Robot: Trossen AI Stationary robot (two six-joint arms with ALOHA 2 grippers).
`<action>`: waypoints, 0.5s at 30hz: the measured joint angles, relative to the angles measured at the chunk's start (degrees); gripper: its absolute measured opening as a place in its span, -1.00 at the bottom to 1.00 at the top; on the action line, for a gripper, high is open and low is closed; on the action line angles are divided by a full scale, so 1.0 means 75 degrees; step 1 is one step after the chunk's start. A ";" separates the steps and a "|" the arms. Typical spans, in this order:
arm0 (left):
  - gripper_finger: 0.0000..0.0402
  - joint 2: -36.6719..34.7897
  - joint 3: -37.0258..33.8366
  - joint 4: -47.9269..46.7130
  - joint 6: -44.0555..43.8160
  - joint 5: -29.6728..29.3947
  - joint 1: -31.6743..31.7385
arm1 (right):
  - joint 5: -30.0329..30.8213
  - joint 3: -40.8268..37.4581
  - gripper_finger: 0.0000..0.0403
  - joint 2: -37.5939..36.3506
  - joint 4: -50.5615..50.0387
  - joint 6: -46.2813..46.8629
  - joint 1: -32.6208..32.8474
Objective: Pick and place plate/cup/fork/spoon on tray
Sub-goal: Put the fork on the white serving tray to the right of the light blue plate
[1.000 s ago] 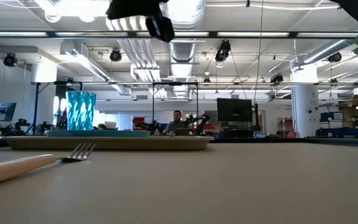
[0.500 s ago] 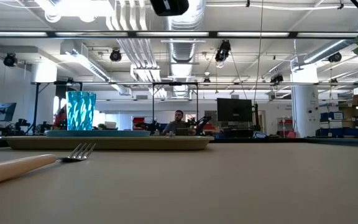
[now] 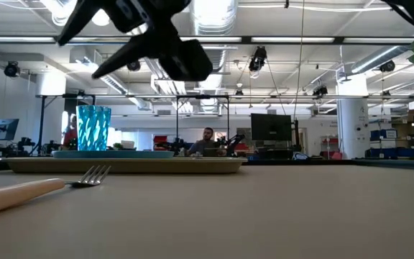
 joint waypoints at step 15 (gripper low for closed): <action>-0.65 0.0000 0.0000 -0.0119 0.0061 0.0002 0.0000 | -0.0012 0.0012 -0.29 0.1017 0.0512 0.0081 -0.0152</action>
